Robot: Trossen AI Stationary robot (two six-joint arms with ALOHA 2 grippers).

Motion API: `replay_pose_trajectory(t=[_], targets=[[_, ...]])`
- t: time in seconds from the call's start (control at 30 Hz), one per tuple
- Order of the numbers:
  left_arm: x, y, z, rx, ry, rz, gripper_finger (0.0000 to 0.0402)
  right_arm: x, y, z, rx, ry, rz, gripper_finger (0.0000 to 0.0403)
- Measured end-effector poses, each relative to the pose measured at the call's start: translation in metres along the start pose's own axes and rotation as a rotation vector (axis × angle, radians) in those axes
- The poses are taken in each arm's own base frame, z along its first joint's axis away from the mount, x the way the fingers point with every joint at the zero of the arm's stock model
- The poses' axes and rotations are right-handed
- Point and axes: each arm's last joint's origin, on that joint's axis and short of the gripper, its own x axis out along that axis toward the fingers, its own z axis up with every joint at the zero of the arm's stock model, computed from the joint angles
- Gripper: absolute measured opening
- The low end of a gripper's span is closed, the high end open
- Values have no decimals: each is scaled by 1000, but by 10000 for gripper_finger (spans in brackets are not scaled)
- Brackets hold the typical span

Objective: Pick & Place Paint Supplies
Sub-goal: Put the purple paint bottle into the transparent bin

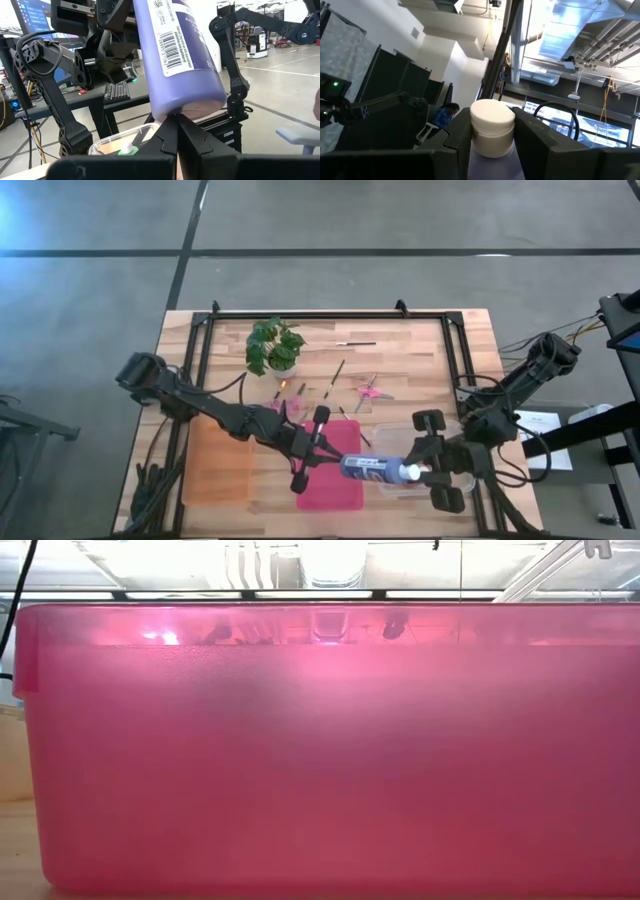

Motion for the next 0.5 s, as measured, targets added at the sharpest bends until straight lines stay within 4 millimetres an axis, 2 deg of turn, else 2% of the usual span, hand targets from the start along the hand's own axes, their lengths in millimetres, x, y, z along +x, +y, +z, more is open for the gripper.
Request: replay_pose_trajectory(t=[0.5], targets=[[-4,-5,6,14,3,-17,5,-2,1,0,12,37,15,110]])
